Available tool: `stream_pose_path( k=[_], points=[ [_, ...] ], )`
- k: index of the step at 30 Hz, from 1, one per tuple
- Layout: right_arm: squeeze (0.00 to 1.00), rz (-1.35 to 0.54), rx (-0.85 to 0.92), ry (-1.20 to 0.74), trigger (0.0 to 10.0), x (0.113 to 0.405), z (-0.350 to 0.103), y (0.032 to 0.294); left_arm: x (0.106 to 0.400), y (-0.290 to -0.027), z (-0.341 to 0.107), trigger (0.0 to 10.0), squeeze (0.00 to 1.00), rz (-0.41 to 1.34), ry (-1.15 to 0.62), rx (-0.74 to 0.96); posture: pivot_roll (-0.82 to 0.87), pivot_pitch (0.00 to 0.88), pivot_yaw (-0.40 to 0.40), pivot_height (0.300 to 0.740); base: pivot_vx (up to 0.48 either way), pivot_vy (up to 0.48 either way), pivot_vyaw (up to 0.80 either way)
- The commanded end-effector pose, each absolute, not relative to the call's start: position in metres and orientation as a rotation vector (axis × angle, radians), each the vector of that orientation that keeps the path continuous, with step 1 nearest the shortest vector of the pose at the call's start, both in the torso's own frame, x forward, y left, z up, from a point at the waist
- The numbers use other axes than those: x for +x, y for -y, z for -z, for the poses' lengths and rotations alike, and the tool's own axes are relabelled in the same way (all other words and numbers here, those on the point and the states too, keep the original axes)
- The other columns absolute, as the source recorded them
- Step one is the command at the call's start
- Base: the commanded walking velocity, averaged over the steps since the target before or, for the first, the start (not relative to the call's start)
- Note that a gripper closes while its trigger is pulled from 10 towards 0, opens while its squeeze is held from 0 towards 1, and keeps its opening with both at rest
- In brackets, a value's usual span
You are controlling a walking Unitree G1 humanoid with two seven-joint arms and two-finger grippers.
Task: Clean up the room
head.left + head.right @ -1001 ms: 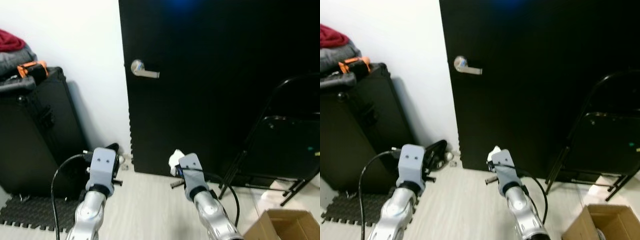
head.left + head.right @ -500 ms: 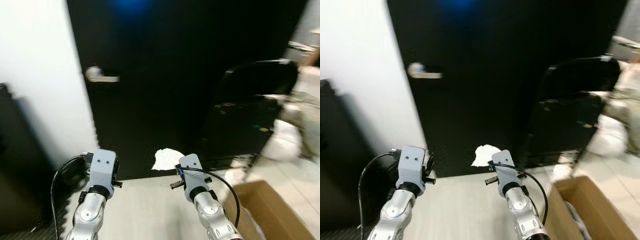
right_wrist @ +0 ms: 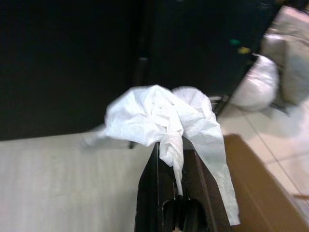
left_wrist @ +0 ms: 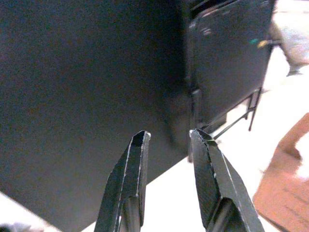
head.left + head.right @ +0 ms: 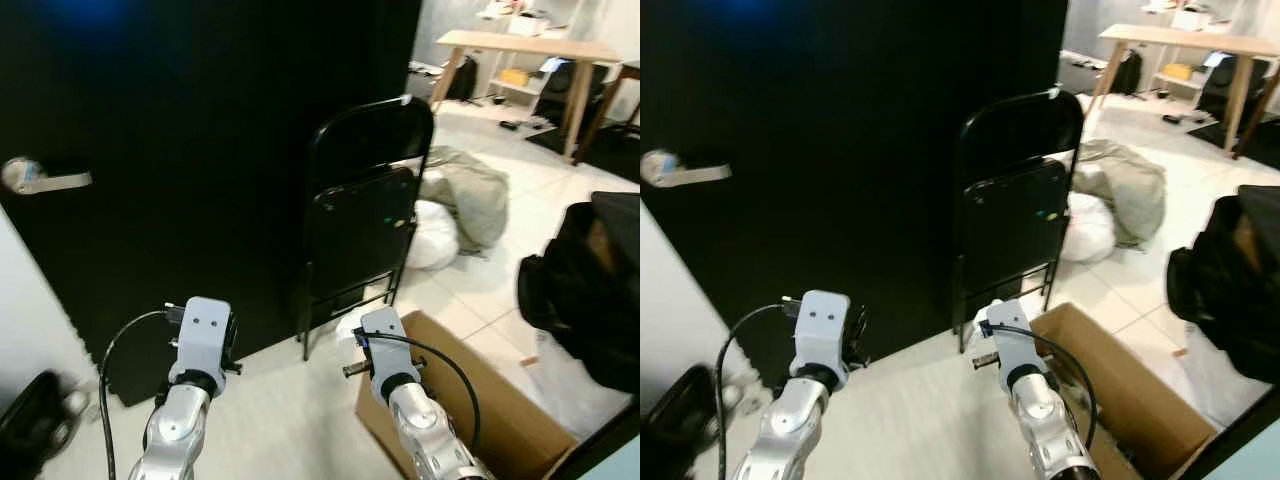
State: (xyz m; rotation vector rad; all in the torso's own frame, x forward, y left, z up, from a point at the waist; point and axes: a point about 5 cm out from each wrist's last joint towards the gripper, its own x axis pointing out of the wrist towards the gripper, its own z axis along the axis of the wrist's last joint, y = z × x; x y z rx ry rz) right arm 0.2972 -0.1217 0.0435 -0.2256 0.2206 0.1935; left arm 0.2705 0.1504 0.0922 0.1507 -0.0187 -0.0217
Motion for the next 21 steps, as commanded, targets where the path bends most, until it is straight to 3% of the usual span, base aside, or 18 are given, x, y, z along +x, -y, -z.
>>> stream_pose_path(
  k=[1, 21],
  points=[
    [0.0, -0.191, -0.225, -0.258, 10.0, 0.2938, -0.0369, 0.1221, 0.2691, -0.152, -0.0859, 10.0, 0.0, 0.025, -0.016, 0.173, 0.08, 0.0, -0.01, 0.74, 0.0, 0.0, -0.8],
    [0.0, -0.168, -0.256, -0.294, 10.0, 0.2981, -0.0344, 0.1288, 0.2712, -0.1502, -0.0853, 10.0, 0.0, 0.039, -0.023, 0.177, 0.08, 0.0, 0.0, 0.74, 0.0, 0.0, -0.8]
  ],
)
